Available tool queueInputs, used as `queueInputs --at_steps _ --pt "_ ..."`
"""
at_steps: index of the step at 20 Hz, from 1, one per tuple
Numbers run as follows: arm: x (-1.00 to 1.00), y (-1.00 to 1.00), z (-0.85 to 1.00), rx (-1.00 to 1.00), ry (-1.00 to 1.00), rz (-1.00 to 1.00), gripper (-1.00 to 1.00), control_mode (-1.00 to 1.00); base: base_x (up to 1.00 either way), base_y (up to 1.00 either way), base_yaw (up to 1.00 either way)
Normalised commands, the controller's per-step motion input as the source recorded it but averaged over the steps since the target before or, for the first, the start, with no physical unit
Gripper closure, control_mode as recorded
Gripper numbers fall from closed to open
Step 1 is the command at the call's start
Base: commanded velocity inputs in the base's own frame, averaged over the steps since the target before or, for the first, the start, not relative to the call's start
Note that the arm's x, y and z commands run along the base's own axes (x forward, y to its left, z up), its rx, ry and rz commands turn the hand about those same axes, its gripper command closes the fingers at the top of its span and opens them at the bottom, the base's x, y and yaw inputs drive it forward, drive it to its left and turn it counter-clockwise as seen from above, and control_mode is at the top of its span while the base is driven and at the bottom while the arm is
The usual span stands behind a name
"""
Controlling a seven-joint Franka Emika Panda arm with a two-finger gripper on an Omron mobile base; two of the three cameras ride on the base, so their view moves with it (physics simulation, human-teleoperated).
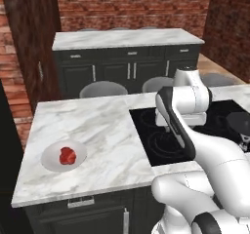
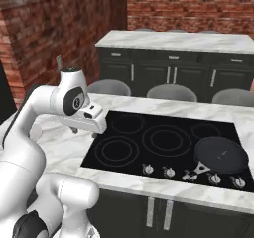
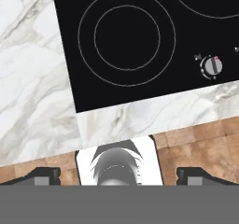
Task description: Place the steak on the plate and place the carrot on the same plate.
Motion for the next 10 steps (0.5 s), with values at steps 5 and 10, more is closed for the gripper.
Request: queueInputs --at_steps 5,10 --pt "0.0 0.0 0.0 0.0 0.0 0.0 -1.0 1.0 0.0 -1.0 0.0" --pt "0.0 0.0 0.0 0.0 0.0 0.0 -1.0 1.0 0.0 -0.98 0.0"
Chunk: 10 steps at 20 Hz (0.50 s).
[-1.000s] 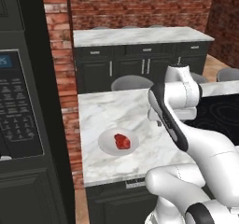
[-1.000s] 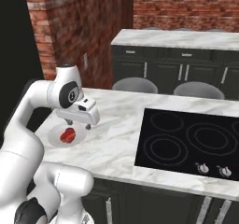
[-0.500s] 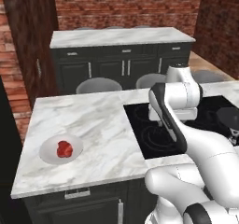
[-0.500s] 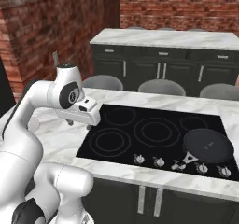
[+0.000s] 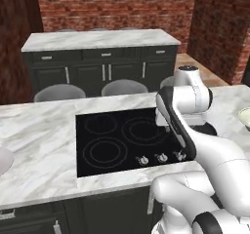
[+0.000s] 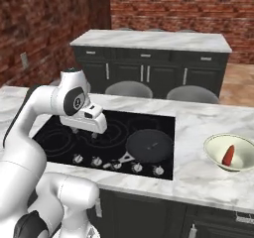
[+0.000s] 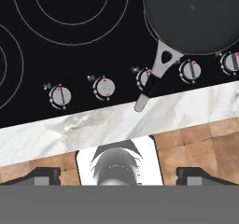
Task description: Place the steak on the plate and place the carrot on the same plate.
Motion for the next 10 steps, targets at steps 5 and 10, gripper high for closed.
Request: queueInputs --at_steps 5,10 --pt "0.0 0.0 0.0 0.0 0.0 0.0 -1.0 1.0 0.0 -0.91 0.0" --pt "0.0 0.0 0.0 0.0 0.0 0.0 -1.0 1.0 0.0 -0.8 0.0"
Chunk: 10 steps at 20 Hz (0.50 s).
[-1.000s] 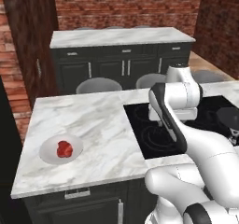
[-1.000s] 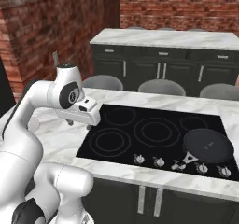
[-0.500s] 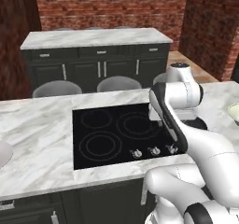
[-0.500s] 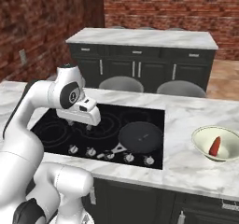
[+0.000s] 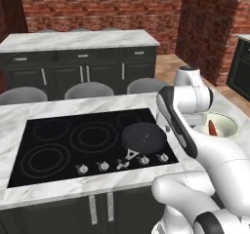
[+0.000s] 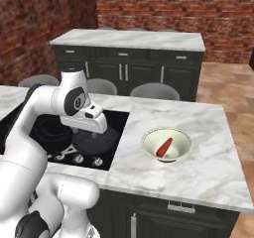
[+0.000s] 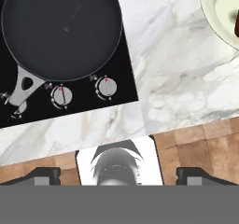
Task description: Place the steak on the plate and place the carrot on the same plate.
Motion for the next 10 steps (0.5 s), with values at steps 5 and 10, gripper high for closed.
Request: queueInputs --at_steps 5,10 --pt "0.0 0.0 0.0 0.0 0.0 0.0 -1.0 1.0 0.0 -0.72 0.0" --pt "0.0 0.0 0.0 0.0 0.0 0.0 -1.0 1.0 0.0 -0.67 0.0"
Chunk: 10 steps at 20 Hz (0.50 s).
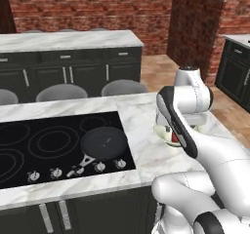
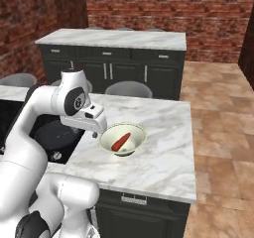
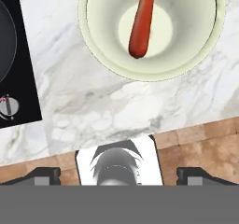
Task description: Place the steak on the plate and place the carrot on the same plate.
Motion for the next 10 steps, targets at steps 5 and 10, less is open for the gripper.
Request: queueInputs --at_steps 5,10 --pt "0.04 -0.07 0.0 0.0 -0.01 0.0 -1.0 -1.0 0.04 -0.21 0.0" --pt "0.28 -0.23 -0.06 0.0 0.03 -0.02 -1.0 -1.0 0.0 0.0 0.0"
